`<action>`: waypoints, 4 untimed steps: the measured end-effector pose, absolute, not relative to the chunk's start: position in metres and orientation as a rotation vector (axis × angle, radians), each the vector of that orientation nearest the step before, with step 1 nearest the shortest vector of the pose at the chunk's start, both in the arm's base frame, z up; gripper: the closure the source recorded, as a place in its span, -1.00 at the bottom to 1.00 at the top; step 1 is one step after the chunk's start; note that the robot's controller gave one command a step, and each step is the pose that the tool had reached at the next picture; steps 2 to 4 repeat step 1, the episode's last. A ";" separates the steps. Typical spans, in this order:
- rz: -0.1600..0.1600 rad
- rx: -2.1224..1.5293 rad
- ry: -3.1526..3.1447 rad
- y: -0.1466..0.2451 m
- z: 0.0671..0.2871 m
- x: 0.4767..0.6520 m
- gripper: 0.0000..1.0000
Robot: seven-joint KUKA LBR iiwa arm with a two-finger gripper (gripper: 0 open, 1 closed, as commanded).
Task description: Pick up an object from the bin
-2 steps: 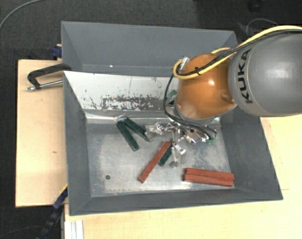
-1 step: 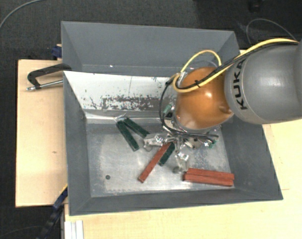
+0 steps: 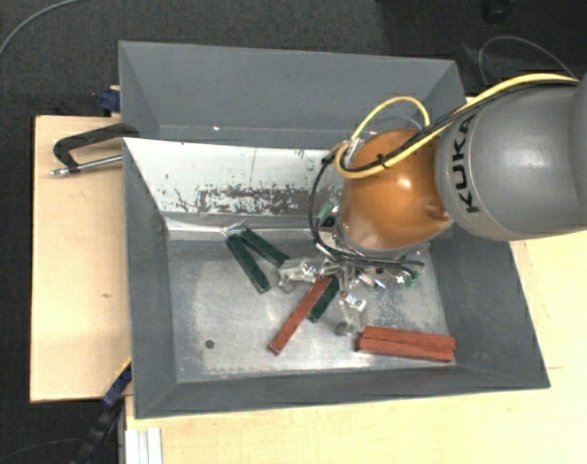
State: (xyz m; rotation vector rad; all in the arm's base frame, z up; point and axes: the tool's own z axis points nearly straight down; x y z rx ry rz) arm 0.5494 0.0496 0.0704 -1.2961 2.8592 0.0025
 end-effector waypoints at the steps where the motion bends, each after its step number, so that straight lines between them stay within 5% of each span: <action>1: 0.002 -1.296 2.859 0.049 0.071 0.550 1.00; 4: 0.002 -1.296 2.859 0.049 0.071 0.550 1.00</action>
Offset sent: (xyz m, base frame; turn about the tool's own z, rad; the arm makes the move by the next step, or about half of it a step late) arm 0.0000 0.0000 0.0000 0.0000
